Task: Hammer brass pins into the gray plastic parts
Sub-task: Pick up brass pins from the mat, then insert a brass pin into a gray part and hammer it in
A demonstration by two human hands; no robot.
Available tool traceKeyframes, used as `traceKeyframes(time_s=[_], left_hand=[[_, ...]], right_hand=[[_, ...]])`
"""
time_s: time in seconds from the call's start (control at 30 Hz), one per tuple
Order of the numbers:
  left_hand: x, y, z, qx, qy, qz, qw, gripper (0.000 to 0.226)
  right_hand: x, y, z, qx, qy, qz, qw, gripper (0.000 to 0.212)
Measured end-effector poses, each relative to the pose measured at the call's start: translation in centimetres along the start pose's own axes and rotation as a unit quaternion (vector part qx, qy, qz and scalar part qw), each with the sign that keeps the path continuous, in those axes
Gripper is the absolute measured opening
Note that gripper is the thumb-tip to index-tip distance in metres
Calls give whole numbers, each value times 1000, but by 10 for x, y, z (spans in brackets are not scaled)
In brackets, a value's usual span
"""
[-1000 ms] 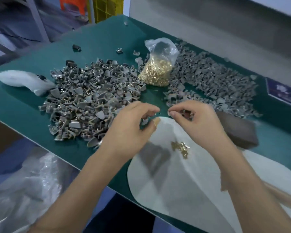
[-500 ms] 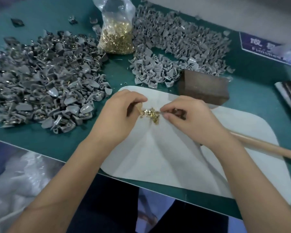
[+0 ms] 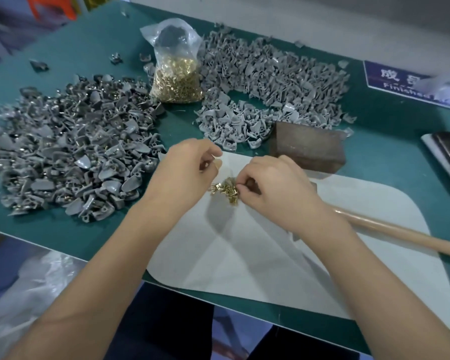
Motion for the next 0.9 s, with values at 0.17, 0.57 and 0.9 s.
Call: traceKeyframes(time_s=[0.17, 0.57, 0.9], left_hand=[[-27, 4, 6, -72, 52, -17, 996, 24], [-49, 26, 3, -124, 107, -18, 986, 15], [-39, 21, 0, -29, 107, 52, 992, 13]], right_hand=[[4, 1, 7, -50, 18, -2, 999, 4], [6, 5, 0, -43, -10, 25, 999, 6], [8, 2, -2, -27, 2, 32, 999, 5]])
Point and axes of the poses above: each hand's wrist, its own x-axis away from the middle knuckle, its own y-axis out of the palm, z = x × y, the point moved 2 cm from there along -x, towards the middle knuckle, and after that the axes turned 11 degrees about y, right-handed, at the moved point
